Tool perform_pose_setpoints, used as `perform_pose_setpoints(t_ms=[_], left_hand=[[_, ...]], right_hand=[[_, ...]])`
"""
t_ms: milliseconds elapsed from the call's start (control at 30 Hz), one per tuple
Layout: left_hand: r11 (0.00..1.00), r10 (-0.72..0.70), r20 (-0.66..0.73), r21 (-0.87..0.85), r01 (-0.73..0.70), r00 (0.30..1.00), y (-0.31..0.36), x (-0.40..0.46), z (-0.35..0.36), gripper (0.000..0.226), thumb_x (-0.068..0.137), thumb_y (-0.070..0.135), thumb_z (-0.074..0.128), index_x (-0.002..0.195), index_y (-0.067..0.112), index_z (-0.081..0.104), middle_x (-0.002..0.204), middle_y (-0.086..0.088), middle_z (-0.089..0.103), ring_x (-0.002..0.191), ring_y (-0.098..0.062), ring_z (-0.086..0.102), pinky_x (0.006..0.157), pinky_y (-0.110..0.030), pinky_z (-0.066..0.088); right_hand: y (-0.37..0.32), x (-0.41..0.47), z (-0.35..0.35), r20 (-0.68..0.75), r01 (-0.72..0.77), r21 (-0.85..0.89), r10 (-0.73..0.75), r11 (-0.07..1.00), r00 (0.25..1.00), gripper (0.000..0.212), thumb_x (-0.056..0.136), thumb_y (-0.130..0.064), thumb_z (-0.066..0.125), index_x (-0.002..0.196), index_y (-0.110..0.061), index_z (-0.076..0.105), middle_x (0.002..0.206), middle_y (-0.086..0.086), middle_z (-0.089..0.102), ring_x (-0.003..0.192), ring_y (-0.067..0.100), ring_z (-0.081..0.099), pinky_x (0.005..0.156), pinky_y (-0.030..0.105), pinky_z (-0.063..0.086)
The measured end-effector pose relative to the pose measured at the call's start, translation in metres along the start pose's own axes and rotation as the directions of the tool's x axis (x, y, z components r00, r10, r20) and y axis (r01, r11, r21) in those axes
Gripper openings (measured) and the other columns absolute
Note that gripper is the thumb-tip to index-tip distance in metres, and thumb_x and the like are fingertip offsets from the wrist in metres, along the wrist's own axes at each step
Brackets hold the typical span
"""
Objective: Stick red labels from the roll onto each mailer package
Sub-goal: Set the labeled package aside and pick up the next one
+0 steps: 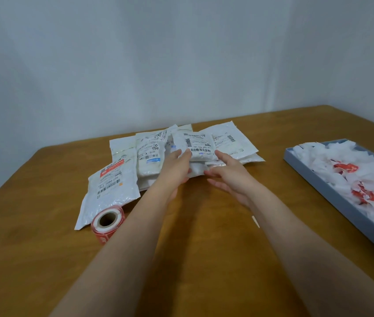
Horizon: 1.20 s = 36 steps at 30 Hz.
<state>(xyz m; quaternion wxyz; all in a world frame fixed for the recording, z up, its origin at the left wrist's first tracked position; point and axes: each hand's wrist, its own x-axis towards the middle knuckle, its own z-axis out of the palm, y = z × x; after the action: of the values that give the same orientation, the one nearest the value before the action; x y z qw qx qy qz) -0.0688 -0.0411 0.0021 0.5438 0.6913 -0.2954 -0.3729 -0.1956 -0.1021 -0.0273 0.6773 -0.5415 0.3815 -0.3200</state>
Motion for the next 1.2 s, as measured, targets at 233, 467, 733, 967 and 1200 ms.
perform_pose_setpoints(t_ms=[233, 467, 733, 967, 1200], left_hand=[[0.999, 0.041, -0.061, -0.020, -0.043, 0.997, -0.010, -0.014, -0.006, 0.045, 0.096, 0.016, 0.055, 0.136, 0.001, 0.044, 0.121, -0.008, 0.057, 0.102, -0.025, 0.065, 0.086, -0.030, 0.053], [0.999, 0.013, -0.038, -0.037, -0.015, 0.999, -0.027, -0.056, -0.024, 0.015, 0.095, 0.007, 0.056, 0.110, 0.002, 0.055, 0.120, -0.014, 0.060, 0.087, -0.023, 0.071, 0.084, -0.030, 0.058], [0.970, 0.035, 0.055, 0.238, -0.047, 0.998, -0.042, -0.106, -0.039, 0.015, 0.096, 0.017, 0.055, 0.108, 0.010, 0.061, 0.112, -0.004, 0.061, 0.070, -0.017, 0.072, 0.062, -0.021, 0.055], [0.774, -0.006, 0.068, 0.633, -0.038, 0.998, -0.055, -0.132, -0.047, 0.016, 0.096, 0.023, 0.054, 0.108, 0.013, 0.054, 0.088, -0.006, 0.070, 0.062, -0.017, 0.067, 0.059, -0.028, 0.056], [0.855, 0.144, -0.014, 0.506, -0.117, 0.989, -0.072, -0.128, -0.034, 0.033, 0.097, 0.029, 0.051, 0.125, 0.011, 0.050, 0.104, -0.004, 0.062, 0.081, -0.020, 0.065, 0.072, -0.034, 0.055]], right_hand=[[-0.005, -0.021, -0.006, -0.019, -0.014, 0.000, 0.014, 1.000, 1.000, 0.060, 0.093, -0.002, 0.056, 0.147, -0.018, 0.035, 0.145, 0.003, 0.041, 0.121, 0.021, 0.052, 0.105, 0.041, 0.045], [-0.007, -0.056, -0.023, -0.046, -0.042, -0.041, 0.040, 0.998, 0.998, 0.048, 0.095, -0.006, 0.055, 0.140, -0.011, 0.041, 0.124, 0.008, 0.062, 0.108, 0.014, 0.060, 0.099, 0.031, 0.046], [0.002, -0.091, -0.023, -0.062, -0.032, -0.400, 0.008, 0.916, 0.998, 0.037, 0.093, -0.017, 0.059, 0.130, -0.015, 0.054, 0.113, 0.002, 0.066, 0.099, 0.015, 0.064, 0.088, 0.031, 0.055], [0.009, -0.115, -0.027, -0.105, 0.012, -0.792, -0.155, 0.610, 0.982, 0.021, 0.095, -0.021, 0.053, 0.113, -0.018, 0.064, 0.099, -0.006, 0.061, 0.082, 0.008, 0.056, 0.058, 0.019, 0.039], [0.035, -0.112, -0.018, -0.080, 0.121, -0.810, -0.312, 0.574, 0.947, 0.030, 0.095, -0.025, 0.054, 0.125, -0.019, 0.060, 0.120, 0.006, 0.053, 0.100, 0.018, 0.057, 0.090, 0.028, 0.045]])
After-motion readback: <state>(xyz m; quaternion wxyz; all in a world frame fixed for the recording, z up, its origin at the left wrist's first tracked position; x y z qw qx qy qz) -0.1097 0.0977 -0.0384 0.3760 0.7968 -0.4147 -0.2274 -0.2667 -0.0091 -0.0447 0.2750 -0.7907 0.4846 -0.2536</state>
